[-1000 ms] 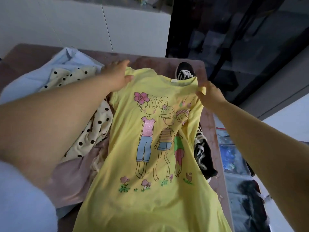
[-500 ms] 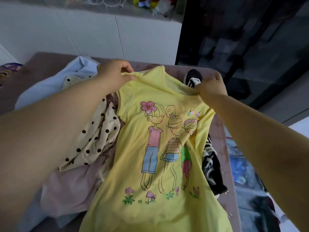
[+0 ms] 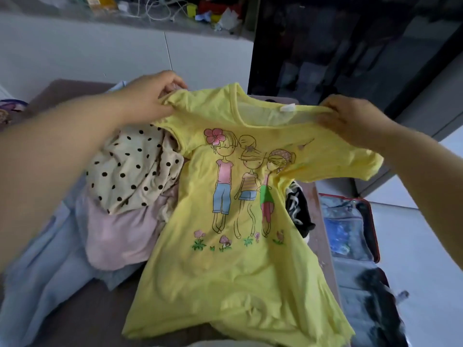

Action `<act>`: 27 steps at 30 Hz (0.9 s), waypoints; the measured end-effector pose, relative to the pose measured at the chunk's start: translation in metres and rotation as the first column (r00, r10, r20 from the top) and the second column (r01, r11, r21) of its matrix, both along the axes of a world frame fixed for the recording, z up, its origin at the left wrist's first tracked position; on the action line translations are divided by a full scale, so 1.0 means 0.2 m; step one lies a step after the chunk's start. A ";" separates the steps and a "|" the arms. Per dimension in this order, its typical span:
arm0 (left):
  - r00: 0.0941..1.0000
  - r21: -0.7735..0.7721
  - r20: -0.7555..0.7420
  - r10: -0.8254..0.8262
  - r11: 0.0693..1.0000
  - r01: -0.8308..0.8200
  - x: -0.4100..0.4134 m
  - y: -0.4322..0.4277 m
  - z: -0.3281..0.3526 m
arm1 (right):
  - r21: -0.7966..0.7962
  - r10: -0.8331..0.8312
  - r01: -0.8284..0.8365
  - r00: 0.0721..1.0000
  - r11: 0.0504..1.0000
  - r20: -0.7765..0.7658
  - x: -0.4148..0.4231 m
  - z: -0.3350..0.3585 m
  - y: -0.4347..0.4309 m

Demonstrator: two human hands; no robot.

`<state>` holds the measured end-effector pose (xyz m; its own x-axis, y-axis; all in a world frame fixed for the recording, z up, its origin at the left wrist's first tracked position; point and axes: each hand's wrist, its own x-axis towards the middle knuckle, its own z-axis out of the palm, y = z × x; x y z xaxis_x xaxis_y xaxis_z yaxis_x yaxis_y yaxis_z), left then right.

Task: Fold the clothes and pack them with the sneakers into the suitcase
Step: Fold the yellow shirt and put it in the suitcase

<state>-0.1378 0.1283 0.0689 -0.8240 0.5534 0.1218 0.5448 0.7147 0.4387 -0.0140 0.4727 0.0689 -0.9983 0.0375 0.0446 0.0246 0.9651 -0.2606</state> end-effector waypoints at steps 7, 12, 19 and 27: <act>0.816 -0.343 -0.421 -0.397 0.902 0.262 0.27 -0.23 0.00 | -0.109 0.147 -0.129 0.974 0.986 0.171 0.46 0.06 -0.15; 0.795 -0.311 -0.197 -0.574 0.805 0.504 0.65 -0.38 -0.25 | -0.263 0.287 -0.198 0.887 0.944 0.363 0.83 -0.31 -0.33; 0.758 -0.494 0.254 -0.601 0.593 0.636 0.92 -0.58 -0.68 | -0.172 0.251 -0.183 0.674 0.968 0.695 1.13 -0.78 -0.57; 0.841 -0.488 0.355 -0.408 0.686 0.539 0.92 -0.39 -0.58 | -0.189 0.155 -0.079 0.890 0.979 0.429 0.97 -0.68 -0.57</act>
<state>0.0466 0.0501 -0.0477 -0.4000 0.7894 -0.4657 0.8241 0.5321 0.1941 0.1810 0.3592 -0.0663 -0.9113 -0.1115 -0.3963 0.0630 0.9135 -0.4020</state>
